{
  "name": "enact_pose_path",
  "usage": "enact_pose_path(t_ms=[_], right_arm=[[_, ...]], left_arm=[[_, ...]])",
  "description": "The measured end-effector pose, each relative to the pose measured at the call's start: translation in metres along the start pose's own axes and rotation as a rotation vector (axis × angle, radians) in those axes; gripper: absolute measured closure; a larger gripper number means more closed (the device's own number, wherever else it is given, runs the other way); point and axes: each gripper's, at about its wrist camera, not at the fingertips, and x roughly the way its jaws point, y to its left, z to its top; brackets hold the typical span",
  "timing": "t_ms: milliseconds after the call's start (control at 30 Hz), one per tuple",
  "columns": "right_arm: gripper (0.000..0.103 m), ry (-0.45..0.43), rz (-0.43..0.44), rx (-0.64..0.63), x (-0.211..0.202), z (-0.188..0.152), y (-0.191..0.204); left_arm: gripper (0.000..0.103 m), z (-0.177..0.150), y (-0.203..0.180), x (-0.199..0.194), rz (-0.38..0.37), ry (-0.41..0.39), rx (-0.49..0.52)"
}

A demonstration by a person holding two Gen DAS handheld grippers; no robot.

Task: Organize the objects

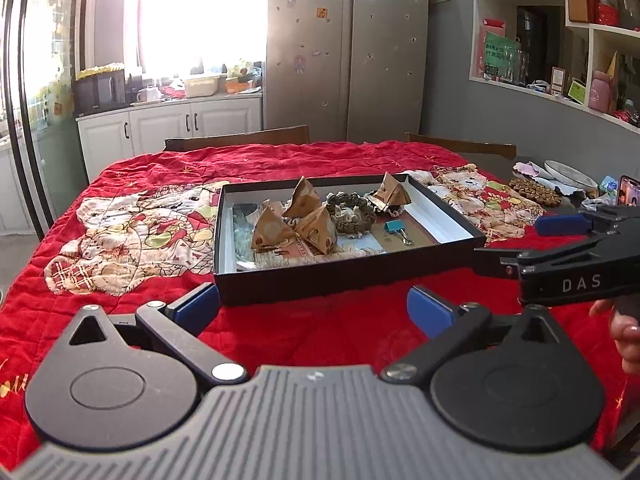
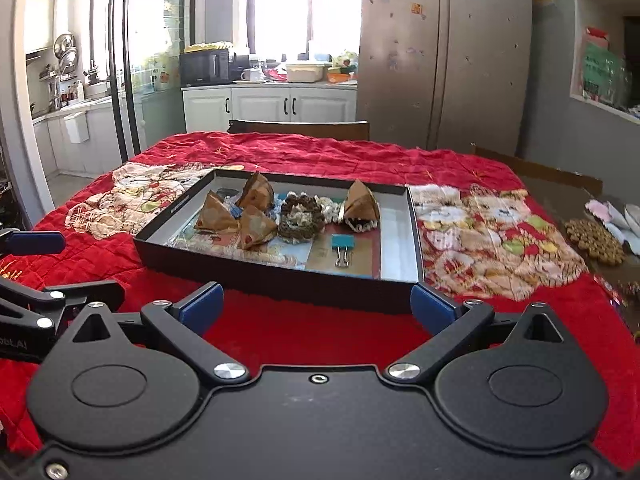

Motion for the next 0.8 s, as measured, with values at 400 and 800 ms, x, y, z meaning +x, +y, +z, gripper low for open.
enact_pose_path(t_ms=[400,800], right_arm=[[0.002,0.034,-0.028,0.061,-0.015,-0.019,-0.002],[0.000,0.038,-0.019,0.070,-0.022,-0.023,0.000]], left_arm=[[0.000,-0.006,-0.006,-0.003,0.001,0.014,-0.009],[0.000,-0.009,-0.008,-0.005,0.001,0.018,-0.018]])
